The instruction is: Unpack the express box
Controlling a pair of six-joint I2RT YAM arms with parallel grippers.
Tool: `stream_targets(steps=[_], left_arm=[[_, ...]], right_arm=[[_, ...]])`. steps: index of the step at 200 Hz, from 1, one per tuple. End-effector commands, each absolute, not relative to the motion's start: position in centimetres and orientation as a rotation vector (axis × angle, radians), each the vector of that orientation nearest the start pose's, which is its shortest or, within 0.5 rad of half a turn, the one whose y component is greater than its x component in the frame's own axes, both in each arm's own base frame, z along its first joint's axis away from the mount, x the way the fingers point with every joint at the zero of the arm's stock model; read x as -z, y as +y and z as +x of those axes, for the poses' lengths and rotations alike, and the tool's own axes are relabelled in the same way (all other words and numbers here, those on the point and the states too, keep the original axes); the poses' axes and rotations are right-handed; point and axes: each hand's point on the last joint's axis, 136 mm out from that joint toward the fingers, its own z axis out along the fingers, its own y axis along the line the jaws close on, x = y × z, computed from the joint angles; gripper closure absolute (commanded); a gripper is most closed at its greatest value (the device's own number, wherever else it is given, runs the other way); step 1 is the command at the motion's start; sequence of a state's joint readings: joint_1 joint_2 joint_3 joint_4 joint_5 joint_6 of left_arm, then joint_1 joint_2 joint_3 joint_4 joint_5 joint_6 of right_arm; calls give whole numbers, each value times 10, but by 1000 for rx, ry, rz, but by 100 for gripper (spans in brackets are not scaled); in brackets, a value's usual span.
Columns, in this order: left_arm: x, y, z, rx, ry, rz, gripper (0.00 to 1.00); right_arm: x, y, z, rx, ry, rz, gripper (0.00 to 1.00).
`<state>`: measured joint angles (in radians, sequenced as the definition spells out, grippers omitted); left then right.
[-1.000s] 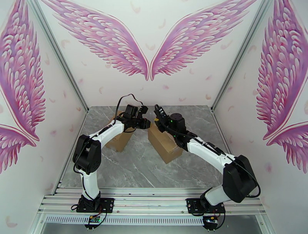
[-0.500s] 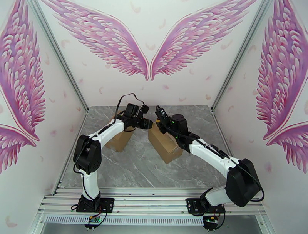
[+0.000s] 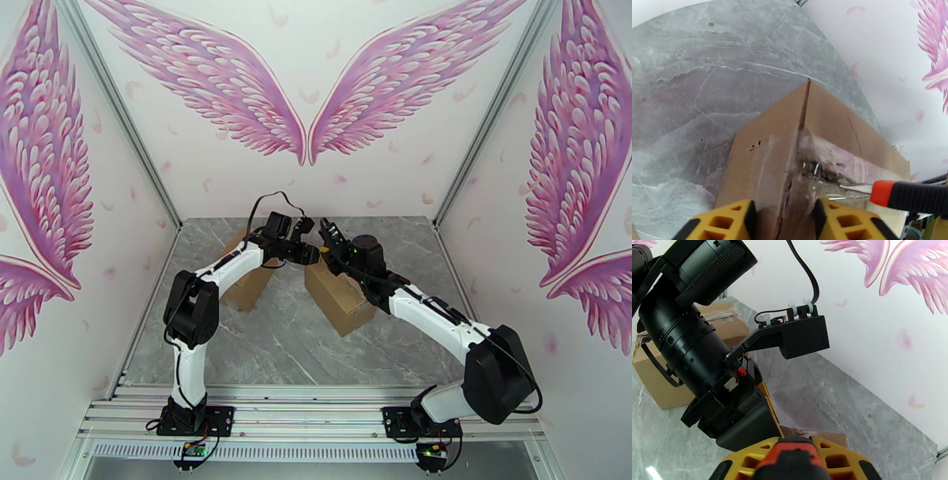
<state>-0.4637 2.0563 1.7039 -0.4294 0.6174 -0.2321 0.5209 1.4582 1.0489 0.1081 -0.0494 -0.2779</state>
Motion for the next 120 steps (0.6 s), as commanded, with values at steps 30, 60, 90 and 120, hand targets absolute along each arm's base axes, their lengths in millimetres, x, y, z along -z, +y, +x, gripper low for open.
stream_targets(steps=[30, 60, 90, 120], left_arm=[[-130, -310, 454, 967, 2469, 485, 70], [-123, -305, 458, 935, 2499, 456, 73], [-115, -300, 462, 921, 2530, 404, 75], [-112, -299, 464, 911, 2539, 380, 76]], right_arm=[[-254, 234, 389, -217, 1759, -776, 96], [-250, 226, 381, -207, 1776, -763, 96], [-246, 222, 373, -217, 1796, -757, 96], [-242, 218, 366, -220, 1811, -749, 96]])
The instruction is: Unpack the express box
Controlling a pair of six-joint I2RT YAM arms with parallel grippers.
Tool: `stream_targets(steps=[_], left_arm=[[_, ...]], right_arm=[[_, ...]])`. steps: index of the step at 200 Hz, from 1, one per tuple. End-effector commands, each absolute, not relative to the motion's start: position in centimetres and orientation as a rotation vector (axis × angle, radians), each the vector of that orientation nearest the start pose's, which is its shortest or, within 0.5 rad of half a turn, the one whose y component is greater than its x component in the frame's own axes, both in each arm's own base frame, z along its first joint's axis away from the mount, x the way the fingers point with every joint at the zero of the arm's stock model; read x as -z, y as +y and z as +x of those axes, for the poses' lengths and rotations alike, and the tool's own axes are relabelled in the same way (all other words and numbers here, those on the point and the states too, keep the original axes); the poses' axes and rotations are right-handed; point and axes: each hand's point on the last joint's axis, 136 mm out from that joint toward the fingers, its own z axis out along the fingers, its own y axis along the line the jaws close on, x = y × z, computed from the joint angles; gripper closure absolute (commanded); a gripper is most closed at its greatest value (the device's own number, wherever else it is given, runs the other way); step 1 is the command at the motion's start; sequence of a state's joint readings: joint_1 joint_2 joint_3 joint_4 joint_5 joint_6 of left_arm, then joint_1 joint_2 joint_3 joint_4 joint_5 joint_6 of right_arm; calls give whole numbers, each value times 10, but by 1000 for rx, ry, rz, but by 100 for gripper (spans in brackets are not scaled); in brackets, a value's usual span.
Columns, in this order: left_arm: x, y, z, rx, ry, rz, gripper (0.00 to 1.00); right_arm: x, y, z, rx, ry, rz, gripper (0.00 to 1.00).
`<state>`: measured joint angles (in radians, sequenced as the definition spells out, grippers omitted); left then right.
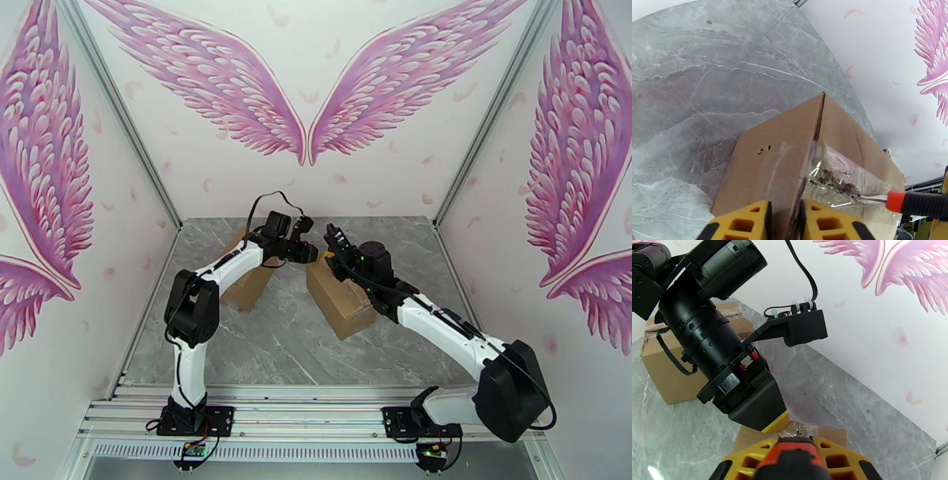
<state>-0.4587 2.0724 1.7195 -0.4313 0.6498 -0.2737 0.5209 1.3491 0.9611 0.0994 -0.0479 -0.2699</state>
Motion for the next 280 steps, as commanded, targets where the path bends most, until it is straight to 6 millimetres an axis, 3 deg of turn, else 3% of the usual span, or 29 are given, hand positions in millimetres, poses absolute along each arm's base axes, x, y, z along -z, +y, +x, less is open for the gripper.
stream_targets(steps=[1, 47, 89, 188, 216, 258, 280], left_arm=[[-112, -299, 464, 911, 2539, 381, 76], [-116, -301, 462, 919, 2536, 375, 77], [-120, -302, 460, 920, 2531, 380, 77], [-121, -298, 457, 905, 2525, 318, 82], [-120, -299, 453, 918, 2526, 321, 82], [-122, -307, 446, 927, 2526, 367, 83], [-124, -309, 444, 927, 2523, 379, 83]], right_arm=[[-242, 218, 366, -222, 1809, -749, 96], [-248, 216, 359, -250, 1803, -722, 96], [-233, 215, 358, -254, 1849, -727, 96], [-230, 203, 345, -310, 1925, -601, 96], [-235, 199, 345, -299, 1915, -567, 96], [-266, 203, 358, -306, 1825, -529, 96], [-272, 209, 364, -313, 1799, -534, 96]])
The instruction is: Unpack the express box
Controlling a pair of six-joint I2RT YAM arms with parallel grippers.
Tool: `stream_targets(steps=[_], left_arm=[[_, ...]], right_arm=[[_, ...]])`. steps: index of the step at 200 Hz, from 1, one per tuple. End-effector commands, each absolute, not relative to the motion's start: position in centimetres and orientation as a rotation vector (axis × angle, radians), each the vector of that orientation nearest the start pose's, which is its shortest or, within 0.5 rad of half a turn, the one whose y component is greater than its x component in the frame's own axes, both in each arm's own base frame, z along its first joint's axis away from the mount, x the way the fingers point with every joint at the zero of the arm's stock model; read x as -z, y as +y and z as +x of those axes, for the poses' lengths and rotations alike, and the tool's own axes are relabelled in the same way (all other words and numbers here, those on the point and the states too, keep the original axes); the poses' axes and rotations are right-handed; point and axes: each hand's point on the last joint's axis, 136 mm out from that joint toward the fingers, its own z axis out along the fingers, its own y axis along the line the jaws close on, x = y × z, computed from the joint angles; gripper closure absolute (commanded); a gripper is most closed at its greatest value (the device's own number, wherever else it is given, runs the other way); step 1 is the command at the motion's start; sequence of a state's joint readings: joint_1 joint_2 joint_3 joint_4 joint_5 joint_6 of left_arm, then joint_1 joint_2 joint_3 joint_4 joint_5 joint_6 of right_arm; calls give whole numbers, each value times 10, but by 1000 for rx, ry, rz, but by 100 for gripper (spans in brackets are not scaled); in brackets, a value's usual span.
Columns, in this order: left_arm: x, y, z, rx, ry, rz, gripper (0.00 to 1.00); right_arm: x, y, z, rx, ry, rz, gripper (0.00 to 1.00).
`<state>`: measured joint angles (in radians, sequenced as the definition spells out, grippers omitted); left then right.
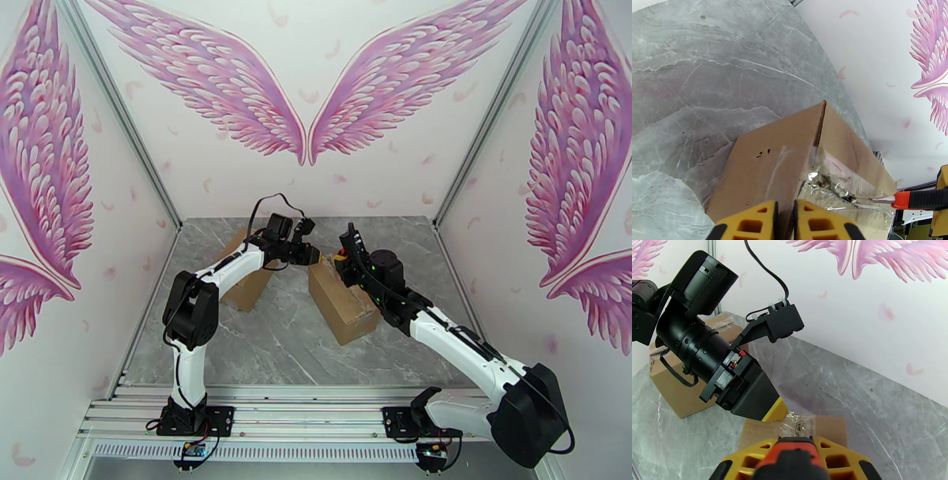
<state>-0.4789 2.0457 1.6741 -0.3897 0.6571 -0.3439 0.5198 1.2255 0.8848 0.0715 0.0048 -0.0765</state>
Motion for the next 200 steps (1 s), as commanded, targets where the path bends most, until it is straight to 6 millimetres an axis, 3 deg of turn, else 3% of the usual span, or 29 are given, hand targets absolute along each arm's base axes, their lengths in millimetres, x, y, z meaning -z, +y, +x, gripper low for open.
stream_targets(steps=[1, 85, 200], left_arm=[[-124, -309, 445, 927, 2522, 380, 83], [-123, -312, 443, 928, 2524, 384, 84], [-111, -302, 445, 855, 2555, 317, 91]], right_arm=[[-272, 209, 365, -313, 1799, -536, 96], [-262, 218, 378, -337, 1811, -514, 96], [-224, 188, 336, -308, 1924, -502, 96]])
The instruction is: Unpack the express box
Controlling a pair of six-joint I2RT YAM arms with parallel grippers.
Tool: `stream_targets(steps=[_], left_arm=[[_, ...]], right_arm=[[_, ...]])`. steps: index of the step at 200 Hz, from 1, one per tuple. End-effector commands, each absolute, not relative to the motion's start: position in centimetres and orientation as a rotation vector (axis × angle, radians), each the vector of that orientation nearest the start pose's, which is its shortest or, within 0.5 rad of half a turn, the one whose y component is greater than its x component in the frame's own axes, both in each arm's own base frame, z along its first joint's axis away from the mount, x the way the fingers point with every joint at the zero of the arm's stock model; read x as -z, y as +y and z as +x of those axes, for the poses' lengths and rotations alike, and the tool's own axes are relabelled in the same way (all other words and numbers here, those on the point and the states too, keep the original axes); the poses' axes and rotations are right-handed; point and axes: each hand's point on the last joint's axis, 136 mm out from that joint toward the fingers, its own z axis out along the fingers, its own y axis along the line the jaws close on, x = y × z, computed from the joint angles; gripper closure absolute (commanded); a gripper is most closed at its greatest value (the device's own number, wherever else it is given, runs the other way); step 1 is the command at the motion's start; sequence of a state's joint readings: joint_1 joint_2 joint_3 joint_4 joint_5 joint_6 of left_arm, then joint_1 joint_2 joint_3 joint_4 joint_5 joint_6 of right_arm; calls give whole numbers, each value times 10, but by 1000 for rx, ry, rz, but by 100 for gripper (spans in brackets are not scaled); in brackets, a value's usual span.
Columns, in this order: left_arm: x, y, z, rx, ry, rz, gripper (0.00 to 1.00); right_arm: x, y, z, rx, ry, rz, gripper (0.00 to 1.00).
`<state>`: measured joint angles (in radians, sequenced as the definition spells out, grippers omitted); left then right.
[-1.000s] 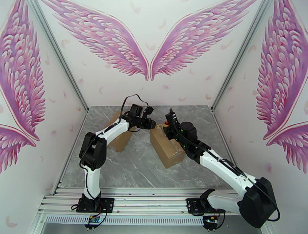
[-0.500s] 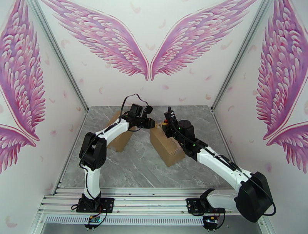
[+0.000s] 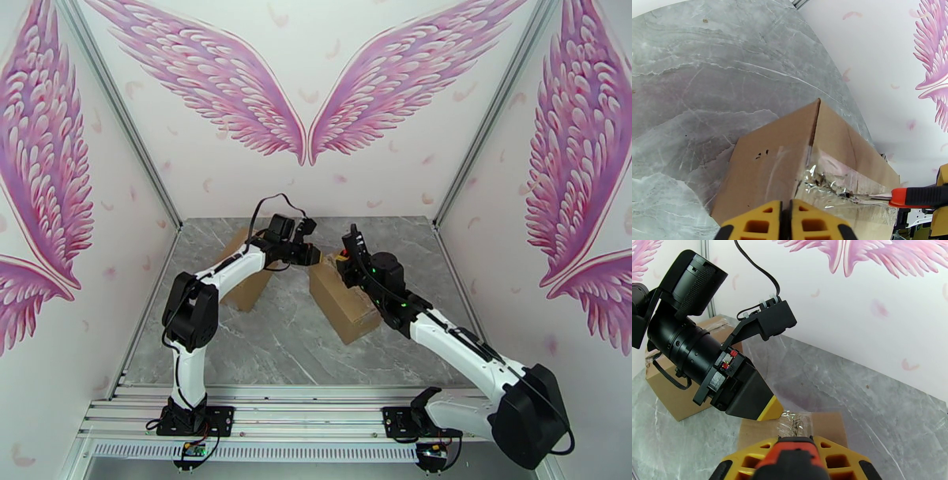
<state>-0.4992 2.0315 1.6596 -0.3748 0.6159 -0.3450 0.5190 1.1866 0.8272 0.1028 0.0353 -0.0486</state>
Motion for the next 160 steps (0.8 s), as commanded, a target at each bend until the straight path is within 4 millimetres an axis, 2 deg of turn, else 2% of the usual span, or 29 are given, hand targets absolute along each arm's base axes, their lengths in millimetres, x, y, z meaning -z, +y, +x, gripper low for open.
stream_targets(steps=[1, 71, 108, 144, 160], left_arm=[[-111, -302, 445, 856, 2554, 316, 91], [-109, -301, 443, 848, 2564, 319, 93], [-111, -300, 443, 832, 2559, 329, 95], [-111, -297, 444, 810, 2560, 333, 96], [-110, -297, 443, 805, 2562, 333, 97]], right_arm=[[-224, 188, 335, -308, 1925, -501, 96], [-217, 181, 324, -304, 1931, -496, 96], [-221, 177, 320, -300, 1932, -496, 96], [-224, 168, 310, -283, 1941, -484, 96], [-220, 167, 304, -289, 1956, -494, 96]])
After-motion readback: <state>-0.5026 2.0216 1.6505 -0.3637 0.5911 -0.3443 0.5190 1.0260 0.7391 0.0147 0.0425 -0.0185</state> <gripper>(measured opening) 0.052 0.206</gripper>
